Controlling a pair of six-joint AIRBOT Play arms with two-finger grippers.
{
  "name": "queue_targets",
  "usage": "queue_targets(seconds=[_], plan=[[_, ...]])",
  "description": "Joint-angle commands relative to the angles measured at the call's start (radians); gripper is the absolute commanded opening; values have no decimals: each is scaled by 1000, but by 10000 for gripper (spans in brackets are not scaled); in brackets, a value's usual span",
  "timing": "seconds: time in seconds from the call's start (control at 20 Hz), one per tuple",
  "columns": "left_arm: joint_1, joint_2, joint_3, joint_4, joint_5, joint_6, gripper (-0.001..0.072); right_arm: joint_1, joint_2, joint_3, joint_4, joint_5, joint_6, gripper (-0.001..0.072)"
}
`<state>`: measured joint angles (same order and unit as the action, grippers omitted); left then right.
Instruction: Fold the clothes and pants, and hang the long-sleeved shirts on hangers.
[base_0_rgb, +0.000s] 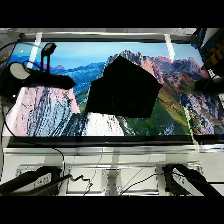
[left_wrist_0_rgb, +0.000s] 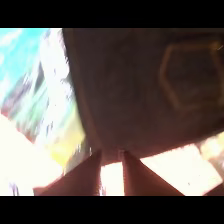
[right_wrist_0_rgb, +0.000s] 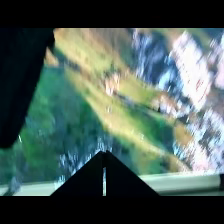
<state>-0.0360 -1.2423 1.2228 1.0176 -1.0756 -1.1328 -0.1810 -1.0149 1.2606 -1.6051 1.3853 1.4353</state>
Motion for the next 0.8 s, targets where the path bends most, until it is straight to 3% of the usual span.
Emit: queue_targets(seconds=[0.0, 0.05, 0.1, 0.25, 0.3, 0.35, 0.4, 0.45, 0.6, 0.75], plan=[[77, 45, -169, -58, -14, 6, 349, -12, 6, -299, 168, -75, -134, 37], [79, 40, -213, -69, -8, 6, 570, -12, 1, -367, 226, -113, -156, 38], [78, 31, -254, -69, 2, 6, 706, -12, -5, -426, 271, -159, -156, 38], [56, -25, -318, -113, 6, 6, 701, -11, -6, -513, 383, -324, -154, 58], [48, -46, -319, -132, 7, 7, 701, -12, -7, -522, 412, -370, -134, 101], [42, -63, -319, -154, 13, 8, 701, -12, -17, -523, 416, -406, -66, 296], [37, -76, -319, -180, 21, 15, 700, -12, -37, -523, 417, -426, 14, 402], [36, -83, -319, -195, 28, 23, 700, -12, -66, -523, 434, -423, 30, 419], [35, -86, -319, -200, 43, 22, 700, -11, -195, -523, 564, -371, 8, 561], [35, -86, -319, -200, 43, 22, 701, -11, -310, -523, 777, -360, -146, 569]])
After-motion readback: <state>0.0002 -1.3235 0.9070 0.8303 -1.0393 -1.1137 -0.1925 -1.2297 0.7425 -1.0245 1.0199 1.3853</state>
